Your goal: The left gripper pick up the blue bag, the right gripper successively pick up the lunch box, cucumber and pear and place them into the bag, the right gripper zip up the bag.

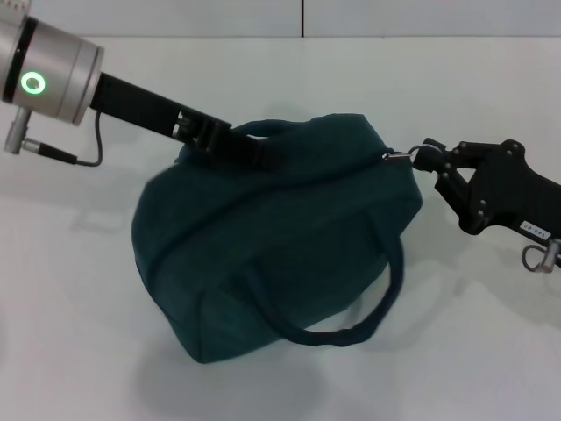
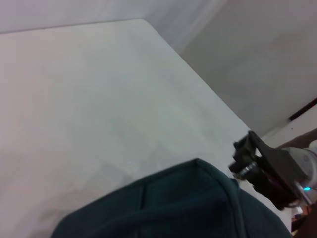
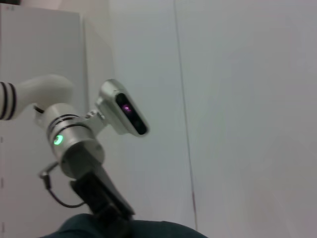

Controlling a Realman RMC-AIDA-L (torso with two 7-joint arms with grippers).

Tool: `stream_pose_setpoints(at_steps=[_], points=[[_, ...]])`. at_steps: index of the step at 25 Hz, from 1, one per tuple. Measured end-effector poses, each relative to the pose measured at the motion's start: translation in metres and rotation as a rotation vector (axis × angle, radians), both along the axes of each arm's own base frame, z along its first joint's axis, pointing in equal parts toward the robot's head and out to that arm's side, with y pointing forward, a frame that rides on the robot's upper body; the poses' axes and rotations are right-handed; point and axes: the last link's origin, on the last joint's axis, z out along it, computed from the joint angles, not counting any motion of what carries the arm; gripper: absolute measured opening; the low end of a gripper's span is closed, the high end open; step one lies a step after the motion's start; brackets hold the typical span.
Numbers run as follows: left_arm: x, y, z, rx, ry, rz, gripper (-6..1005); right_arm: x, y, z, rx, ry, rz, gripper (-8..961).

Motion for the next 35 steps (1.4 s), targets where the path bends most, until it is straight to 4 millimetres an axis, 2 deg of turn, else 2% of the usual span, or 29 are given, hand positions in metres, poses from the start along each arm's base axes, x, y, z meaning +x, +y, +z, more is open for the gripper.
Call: stream_pose_setpoints(at_steps=[9, 22, 30, 35], points=[[-0.005, -0.006, 0.001, -0.023, -0.005, 0.000, 118, 0.014, 0.010, -0.006, 0.018, -0.074, -0.096, 64], [-0.015, -0.011, 0.002, -0.023, 0.001, 0.010, 93, 0.017, 0.014, 0.003, 0.087, -0.026, -0.136, 65], [-0.014, -0.010, 0.005, -0.005, -0.025, -0.012, 86, 0.024, 0.022, -0.004, 0.080, -0.073, -0.195, 66], [-0.014, -0.009, 0.008, 0.000, -0.025, -0.013, 74, 0.022, 0.020, -0.003, 0.078, -0.064, -0.180, 67]])
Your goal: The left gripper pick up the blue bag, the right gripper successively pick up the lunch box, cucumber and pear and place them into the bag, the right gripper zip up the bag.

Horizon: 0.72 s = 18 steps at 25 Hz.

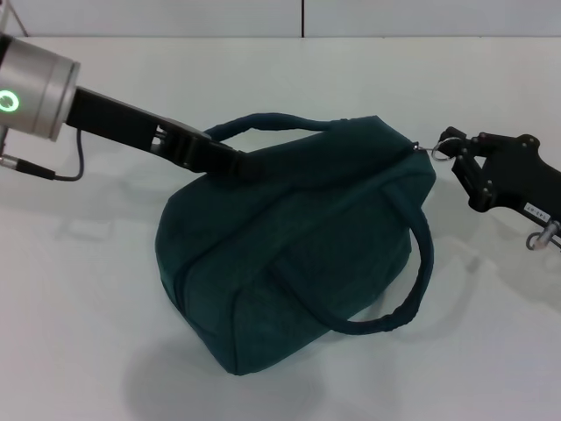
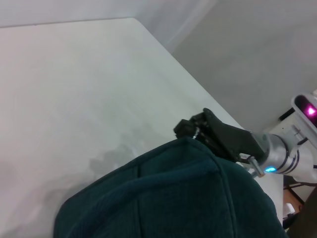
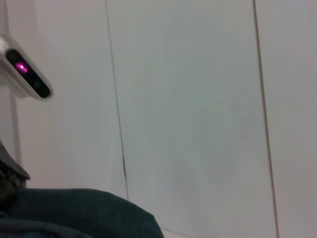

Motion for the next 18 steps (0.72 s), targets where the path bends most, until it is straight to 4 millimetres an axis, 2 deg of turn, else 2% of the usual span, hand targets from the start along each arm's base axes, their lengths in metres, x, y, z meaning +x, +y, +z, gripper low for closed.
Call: stream_pose_setpoints(at_steps=[12, 18], points=[[-0.005, -0.002, 0.008, -0.007, -0.012, 0.010, 64, 0.009, 0.004, 0.003, 0.043, -0.009, -0.057, 69], [-0.006, -0.003, 0.009, -0.008, -0.009, 0.013, 82, 0.008, 0.002, -0.018, -0.045, -0.101, -0.048, 70]])
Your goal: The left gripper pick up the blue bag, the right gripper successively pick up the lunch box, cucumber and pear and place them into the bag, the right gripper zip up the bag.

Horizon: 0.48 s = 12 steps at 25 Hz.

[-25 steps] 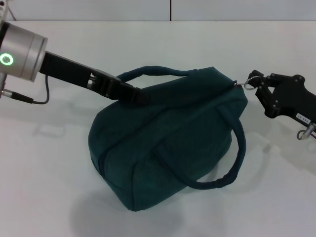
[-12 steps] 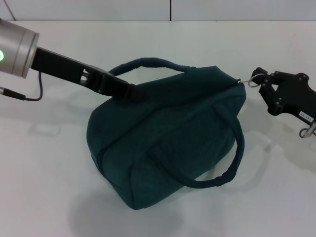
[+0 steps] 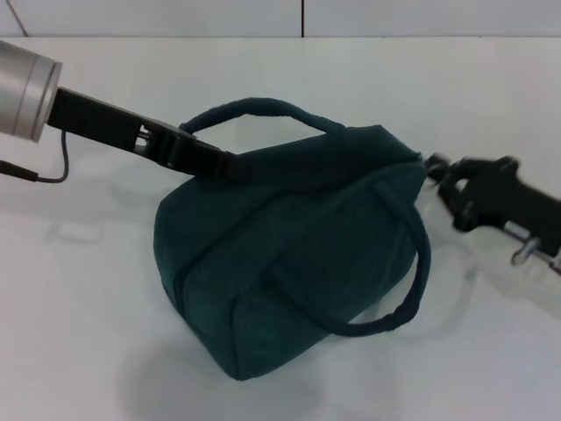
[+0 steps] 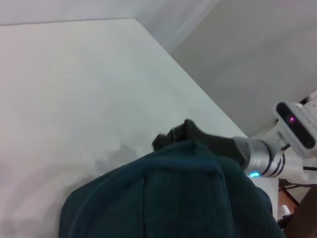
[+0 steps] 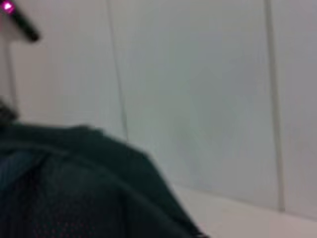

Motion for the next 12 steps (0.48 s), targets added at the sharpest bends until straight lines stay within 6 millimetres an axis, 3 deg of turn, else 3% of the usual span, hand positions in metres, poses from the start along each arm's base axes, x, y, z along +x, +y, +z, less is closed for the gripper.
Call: stream_pose_setpoints(at_steps=[5, 12], points=[[0.0014, 0.0003, 0.0012, 0.006, -0.015, -0.003, 97, -0.0024, -0.0026, -0.0121, -0.051, -0.047, 0.020, 70], [-0.0057, -0.0018, 0.0053, 0.015, -0.017, 0.014, 117, 0.0028, -0.0010, -0.0033, 0.016, -0.013, -0.020, 71]])
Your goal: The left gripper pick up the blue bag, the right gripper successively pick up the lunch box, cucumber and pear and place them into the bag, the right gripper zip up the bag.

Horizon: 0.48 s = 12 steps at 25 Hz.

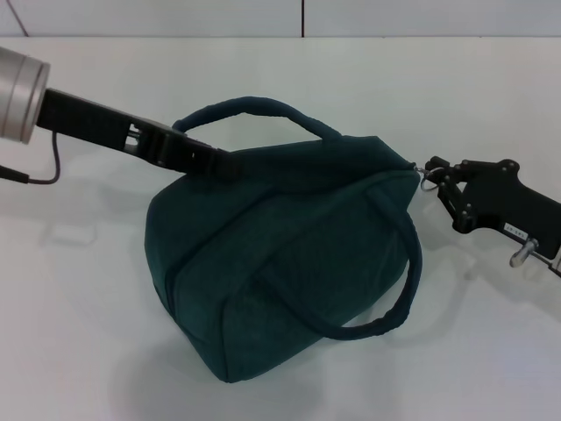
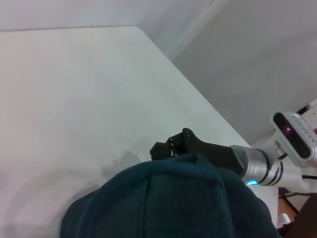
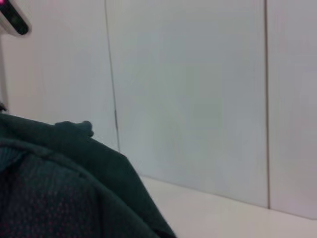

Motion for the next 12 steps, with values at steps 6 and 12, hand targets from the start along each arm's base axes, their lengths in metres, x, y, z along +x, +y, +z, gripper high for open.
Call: stream_pose_setpoints(at_steps=[6, 12], points=[[0.000, 0.000, 0.000, 0.003, -0.007, 0.001, 135, 0.002, 0.002, -0.011, -0.040, -0.069, -0.009, 72], [-0.001, 0.000, 0.001, 0.005, -0.010, 0.003, 153, 0.000, 0.004, -0.017, -0.062, -0.101, -0.001, 73]])
